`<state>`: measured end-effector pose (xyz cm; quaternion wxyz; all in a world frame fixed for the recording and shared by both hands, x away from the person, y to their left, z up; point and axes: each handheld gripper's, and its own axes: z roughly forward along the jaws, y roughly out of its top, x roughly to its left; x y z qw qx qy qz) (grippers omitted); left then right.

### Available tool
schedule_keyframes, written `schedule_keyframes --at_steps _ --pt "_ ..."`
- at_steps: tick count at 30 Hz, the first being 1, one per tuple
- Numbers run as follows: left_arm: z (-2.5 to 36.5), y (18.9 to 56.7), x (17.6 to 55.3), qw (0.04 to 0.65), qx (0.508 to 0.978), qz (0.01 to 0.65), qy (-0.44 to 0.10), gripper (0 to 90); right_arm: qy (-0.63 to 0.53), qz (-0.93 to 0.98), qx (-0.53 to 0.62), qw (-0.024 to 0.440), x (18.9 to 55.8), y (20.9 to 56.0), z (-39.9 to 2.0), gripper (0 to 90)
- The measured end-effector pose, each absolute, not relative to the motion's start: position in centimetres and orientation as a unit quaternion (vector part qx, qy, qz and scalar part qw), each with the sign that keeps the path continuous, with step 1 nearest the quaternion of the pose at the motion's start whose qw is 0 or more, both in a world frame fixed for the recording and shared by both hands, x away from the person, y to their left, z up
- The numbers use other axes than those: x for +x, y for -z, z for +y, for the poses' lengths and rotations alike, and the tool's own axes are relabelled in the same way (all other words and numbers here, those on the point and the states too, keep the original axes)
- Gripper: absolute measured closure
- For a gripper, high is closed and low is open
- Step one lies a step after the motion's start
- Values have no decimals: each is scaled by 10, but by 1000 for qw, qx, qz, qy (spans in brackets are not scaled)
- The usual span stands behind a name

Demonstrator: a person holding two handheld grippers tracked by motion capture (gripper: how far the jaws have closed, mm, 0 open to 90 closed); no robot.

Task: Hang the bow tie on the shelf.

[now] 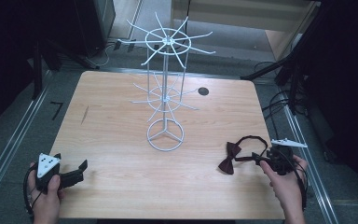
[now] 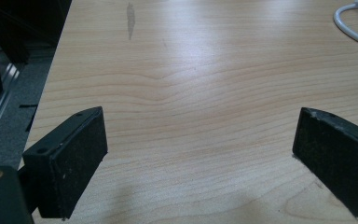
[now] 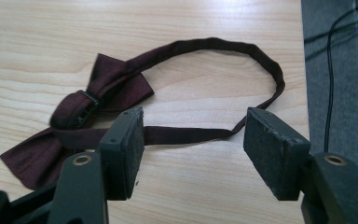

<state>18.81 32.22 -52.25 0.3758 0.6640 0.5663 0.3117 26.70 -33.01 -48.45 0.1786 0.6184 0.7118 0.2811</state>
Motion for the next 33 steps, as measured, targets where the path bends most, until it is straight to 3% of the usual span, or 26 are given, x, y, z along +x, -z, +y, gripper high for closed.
schedule_keyframes --at_steps 5,33 --pt "322 522 188 376 664 566 -311 36 -240 708 645 161 291 488 -330 468" --pt "321 522 189 371 670 562 -312 40 -118 637 755 104 343 511 -342 574"
